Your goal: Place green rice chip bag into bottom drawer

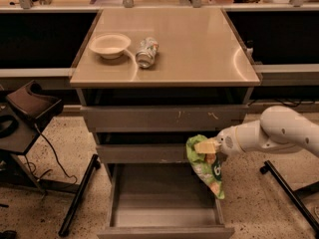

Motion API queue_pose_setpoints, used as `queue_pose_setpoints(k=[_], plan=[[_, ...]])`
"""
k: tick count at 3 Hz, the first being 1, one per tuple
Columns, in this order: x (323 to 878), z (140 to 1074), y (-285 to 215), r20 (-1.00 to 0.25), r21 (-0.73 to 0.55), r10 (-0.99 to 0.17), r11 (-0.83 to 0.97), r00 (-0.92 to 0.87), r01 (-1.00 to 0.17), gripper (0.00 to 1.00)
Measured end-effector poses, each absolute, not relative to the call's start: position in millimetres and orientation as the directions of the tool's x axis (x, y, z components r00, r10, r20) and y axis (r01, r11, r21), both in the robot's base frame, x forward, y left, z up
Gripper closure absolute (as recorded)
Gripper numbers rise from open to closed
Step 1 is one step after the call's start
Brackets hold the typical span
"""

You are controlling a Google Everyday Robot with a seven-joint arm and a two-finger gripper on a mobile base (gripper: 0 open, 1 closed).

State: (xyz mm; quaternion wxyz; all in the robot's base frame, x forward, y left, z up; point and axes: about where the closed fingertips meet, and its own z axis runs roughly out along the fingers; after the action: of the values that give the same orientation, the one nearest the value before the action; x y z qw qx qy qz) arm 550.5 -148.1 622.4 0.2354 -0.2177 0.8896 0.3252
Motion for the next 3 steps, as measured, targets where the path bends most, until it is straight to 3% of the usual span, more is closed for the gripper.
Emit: queue_pose_setpoints(k=[2,3], plan=[[549.5,590.7,-135.9,-0.552,0.523,-0.222,0.658,-0.803,-0.541,1.00],[559.6,546.6,-121.8,-0.574,0.571,-0.159,0.626,-0.804,-0.531,1.00]])
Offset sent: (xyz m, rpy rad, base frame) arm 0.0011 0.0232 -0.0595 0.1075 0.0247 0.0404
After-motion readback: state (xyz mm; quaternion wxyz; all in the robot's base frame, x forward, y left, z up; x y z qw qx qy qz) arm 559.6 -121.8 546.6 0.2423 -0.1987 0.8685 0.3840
